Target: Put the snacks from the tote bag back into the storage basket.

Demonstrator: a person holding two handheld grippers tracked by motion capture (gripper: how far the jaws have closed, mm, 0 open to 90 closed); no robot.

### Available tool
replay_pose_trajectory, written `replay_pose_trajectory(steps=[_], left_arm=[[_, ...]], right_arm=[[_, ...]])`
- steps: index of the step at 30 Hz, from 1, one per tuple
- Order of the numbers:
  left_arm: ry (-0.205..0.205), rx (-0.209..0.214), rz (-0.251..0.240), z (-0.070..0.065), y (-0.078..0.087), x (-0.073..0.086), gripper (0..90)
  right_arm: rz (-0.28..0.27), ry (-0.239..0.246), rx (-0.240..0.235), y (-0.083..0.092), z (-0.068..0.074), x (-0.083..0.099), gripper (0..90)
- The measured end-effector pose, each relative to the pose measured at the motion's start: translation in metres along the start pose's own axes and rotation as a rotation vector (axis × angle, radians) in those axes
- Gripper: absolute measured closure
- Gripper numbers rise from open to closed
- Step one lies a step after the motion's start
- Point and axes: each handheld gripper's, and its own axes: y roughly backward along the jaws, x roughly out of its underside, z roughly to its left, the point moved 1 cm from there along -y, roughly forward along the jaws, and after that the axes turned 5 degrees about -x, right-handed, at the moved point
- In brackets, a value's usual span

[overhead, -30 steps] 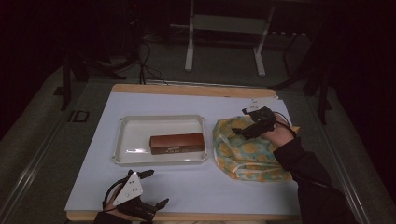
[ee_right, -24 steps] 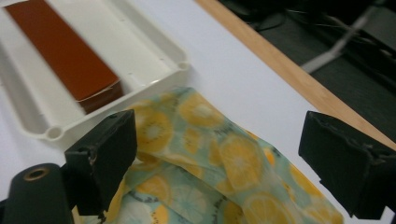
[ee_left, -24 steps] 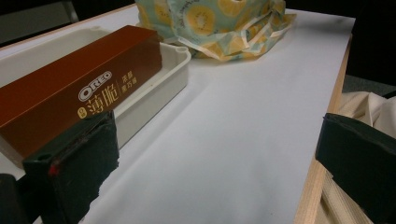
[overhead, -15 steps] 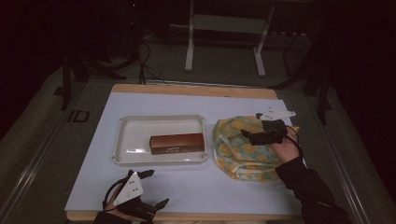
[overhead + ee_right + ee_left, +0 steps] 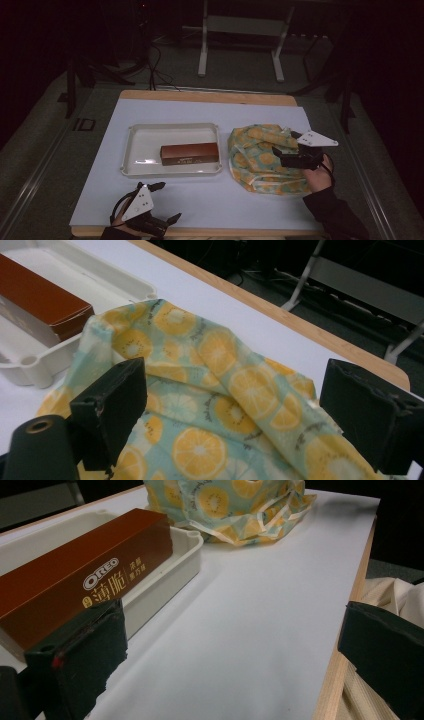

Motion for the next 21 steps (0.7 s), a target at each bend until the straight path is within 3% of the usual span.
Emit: replay_pose_trajectory(steps=[7,11,15,21], left_arm=[[-0.001,-0.003,-0.003,0.0,0.0,0.0,0.0],[-0.003,-0.005,-0.002,-0.001,0.001,-0.001,0.0],[-0.009,-0.006,-0.003,-0.001,0.001,-0.001,0.0],[-0.012,-0.007,-0.002,-0.002,0.001,-0.001,0.0]], right_arm=[[-0.033,-0.005,0.021,0.011,0.013,0.019,11.6],[-0.042,-0.034,0.022,0.017,0.014,0.025,11.7],[-0.068,-0.051,0.058,0.03,0.021,0.04,11.7],[-0.092,-0.078,0.076,0.043,0.025,0.053,13.6]])
